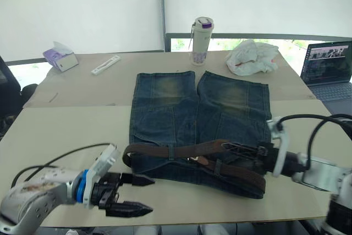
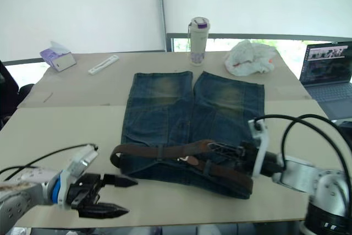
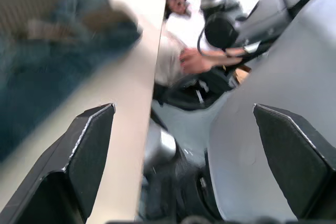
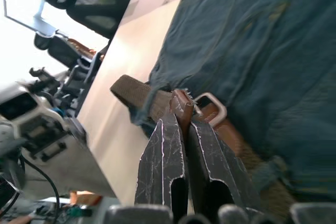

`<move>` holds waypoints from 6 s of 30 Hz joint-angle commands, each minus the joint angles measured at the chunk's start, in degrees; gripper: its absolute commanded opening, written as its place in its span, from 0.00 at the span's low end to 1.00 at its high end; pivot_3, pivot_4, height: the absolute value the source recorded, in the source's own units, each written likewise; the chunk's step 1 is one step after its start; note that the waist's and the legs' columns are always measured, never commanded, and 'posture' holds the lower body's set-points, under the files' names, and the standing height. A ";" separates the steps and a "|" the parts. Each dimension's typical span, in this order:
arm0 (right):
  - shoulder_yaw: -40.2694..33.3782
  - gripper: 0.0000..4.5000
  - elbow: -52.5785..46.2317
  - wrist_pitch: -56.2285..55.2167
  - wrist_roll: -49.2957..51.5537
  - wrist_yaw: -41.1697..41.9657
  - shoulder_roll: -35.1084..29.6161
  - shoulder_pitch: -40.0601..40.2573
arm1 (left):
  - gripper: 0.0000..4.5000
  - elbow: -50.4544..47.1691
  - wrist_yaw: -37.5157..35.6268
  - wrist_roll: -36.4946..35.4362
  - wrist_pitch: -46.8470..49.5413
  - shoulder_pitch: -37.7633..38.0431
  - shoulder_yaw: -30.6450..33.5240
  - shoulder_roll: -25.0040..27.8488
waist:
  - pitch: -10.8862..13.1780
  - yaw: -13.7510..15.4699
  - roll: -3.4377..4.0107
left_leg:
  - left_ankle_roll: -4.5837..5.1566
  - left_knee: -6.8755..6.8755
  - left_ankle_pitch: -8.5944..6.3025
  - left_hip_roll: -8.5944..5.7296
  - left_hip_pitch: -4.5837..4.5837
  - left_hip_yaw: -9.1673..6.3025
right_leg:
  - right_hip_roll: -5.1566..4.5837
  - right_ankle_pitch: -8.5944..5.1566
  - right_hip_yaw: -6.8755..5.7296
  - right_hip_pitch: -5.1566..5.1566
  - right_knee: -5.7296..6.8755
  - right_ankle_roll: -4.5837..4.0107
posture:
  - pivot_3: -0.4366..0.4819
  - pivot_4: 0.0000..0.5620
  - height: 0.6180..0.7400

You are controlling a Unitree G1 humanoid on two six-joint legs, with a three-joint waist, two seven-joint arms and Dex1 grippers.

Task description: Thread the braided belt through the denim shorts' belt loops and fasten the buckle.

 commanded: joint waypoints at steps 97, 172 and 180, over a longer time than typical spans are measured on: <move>42.64 0.78 -5.44 -73.68 -85.22 16.37 -20.88 15.99 | 0.00 25.66 52.15 -21.90 12.61 -15.01 -1.03 -30.40 | -0.26 0.09 -0.57 | 0.07 0.42 0.06 -0.63 0.42 -0.27 | 0.00 0.24 0.28 0.47 0.23 0.03 | 0.48 0.27 1.00; 53.43 0.99 -8.83 -55.03 -90.21 16.03 -1.07 -4.00 | 0.00 24.13 51.06 -9.13 14.81 -14.87 9.77 -35.68 | -0.25 0.25 -0.55 | -0.02 0.47 0.11 -0.70 0.35 -0.31 | -0.12 0.31 0.36 0.10 0.83 0.00 | 0.48 0.27 1.00; 50.56 0.67 -9.44 -53.08 -89.98 15.22 1.99 -3.43 | 0.00 23.88 51.28 -9.18 14.80 -14.68 9.60 -36.00 | -0.25 0.24 -0.55 | -0.02 0.47 0.11 -0.70 0.35 -0.32 | -0.12 0.31 0.36 0.10 0.83 0.00 | 0.48 0.27 1.00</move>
